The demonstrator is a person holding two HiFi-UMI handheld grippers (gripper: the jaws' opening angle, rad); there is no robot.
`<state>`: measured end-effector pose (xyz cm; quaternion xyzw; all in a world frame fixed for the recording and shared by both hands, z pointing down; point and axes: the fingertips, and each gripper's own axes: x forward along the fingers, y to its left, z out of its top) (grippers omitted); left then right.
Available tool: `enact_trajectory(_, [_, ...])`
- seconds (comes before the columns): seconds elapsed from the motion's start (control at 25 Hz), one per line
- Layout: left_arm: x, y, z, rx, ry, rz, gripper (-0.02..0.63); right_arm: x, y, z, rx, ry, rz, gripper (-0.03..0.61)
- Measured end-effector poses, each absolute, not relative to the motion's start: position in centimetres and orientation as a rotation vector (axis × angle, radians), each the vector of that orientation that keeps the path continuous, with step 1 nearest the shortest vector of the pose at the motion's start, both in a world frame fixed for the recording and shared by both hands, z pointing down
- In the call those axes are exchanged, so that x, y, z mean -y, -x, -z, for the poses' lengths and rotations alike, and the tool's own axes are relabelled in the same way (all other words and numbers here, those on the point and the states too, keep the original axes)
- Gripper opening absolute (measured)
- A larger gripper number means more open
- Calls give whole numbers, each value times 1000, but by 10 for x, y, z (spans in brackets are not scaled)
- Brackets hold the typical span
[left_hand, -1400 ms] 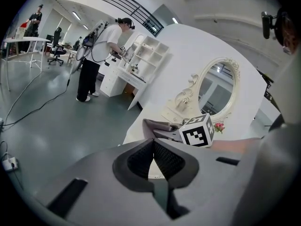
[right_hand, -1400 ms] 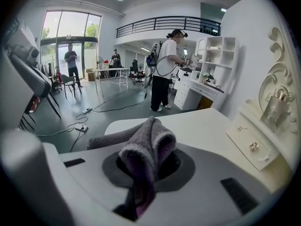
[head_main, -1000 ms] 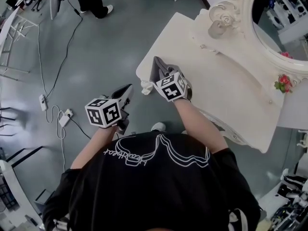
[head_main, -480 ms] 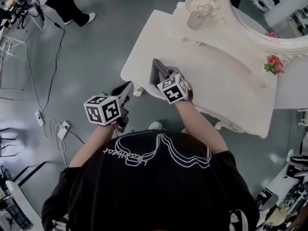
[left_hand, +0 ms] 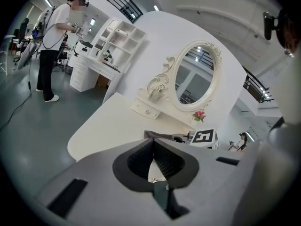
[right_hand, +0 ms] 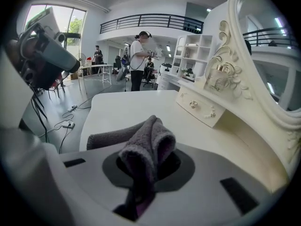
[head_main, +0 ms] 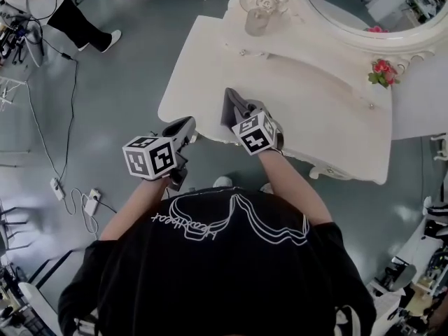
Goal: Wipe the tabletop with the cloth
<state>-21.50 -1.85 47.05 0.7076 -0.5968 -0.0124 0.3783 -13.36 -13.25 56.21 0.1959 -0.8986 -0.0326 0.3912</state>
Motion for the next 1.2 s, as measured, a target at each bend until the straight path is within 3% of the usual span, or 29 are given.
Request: enact_trajectory(1.2, [75, 105, -457, 1425, -1878, -17, 5, 177, -24, -562, 2206, -660, 15, 52])
